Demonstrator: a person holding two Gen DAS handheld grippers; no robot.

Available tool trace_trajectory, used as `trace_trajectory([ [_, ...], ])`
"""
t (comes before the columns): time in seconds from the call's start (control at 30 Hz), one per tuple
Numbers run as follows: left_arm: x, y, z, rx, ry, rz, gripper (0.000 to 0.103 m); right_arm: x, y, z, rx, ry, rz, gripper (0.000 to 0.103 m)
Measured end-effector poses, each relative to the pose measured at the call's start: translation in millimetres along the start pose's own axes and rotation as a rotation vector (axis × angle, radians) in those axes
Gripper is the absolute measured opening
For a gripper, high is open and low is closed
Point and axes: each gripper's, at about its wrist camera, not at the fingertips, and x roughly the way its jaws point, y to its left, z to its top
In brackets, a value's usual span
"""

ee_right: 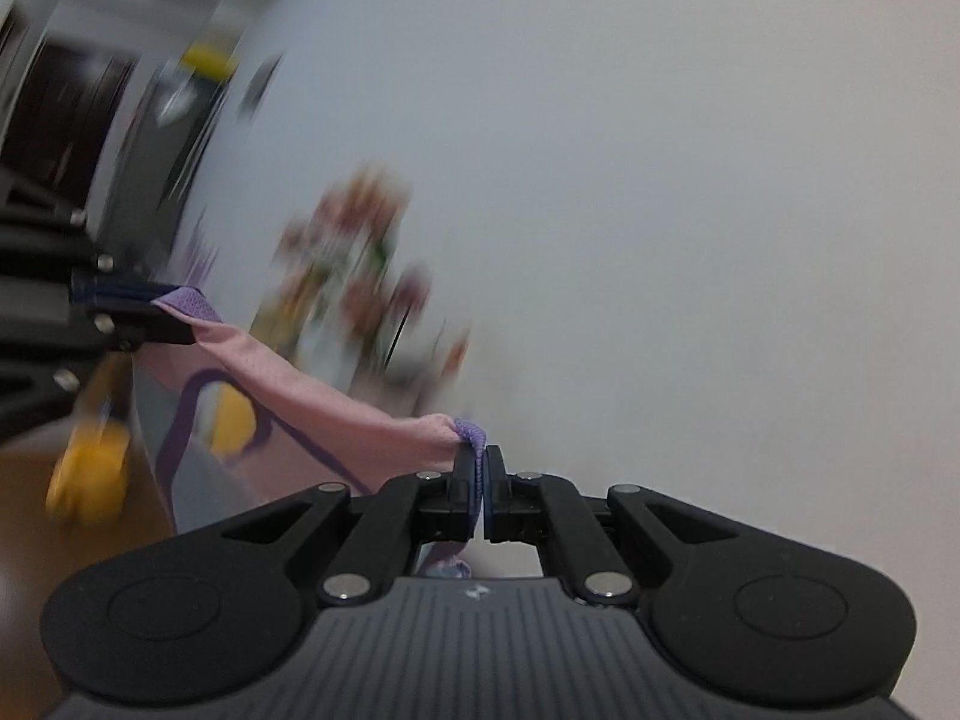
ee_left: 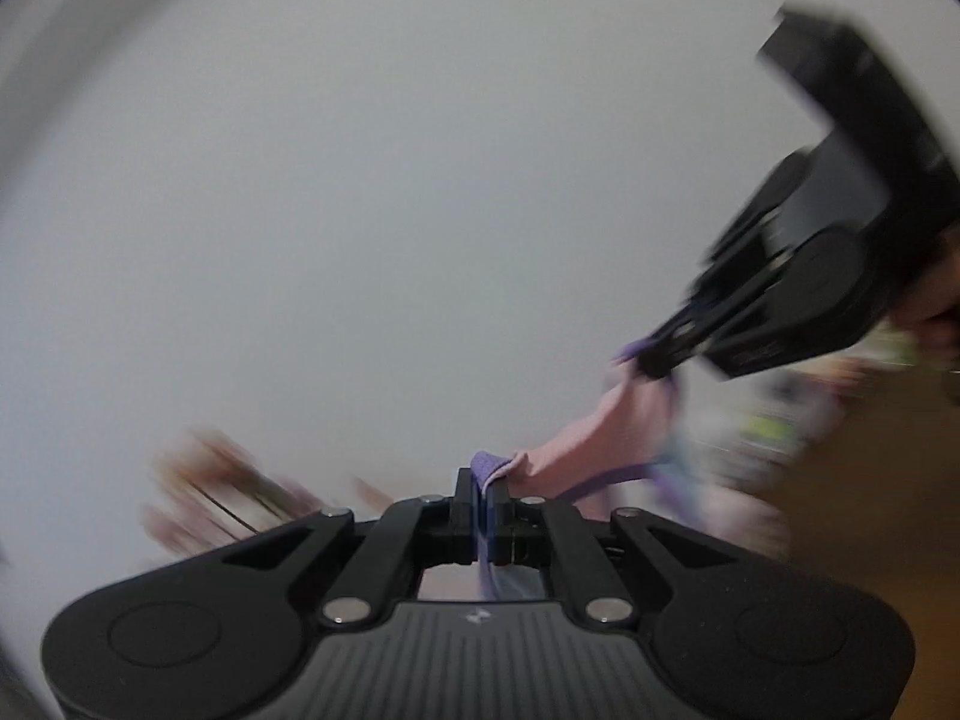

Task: Fold clothes
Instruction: 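Lay the garment flat on the table with both grippers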

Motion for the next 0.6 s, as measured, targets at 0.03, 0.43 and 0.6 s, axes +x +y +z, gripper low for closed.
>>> trace_trajectory([
  [0.03,-6.6,-20.6,-19.1,-0.042,0.047,-0.091,0.001,-6.9,8.7,-32.8,-0.001,0.061,0.04,0.001],
  [0.43,-10.5,-126.4,-165.2,-0.522,0.49,-0.543,0.001,-58.2,80.4,-230.6,0.041,0.551,0.312,0.002],
  [0.6,-7.9,-132.8,-171.3,-0.528,0.508,-0.572,0.002,-52.9,76.6,-246.0,0.093,0.577,0.309,0.002],
])
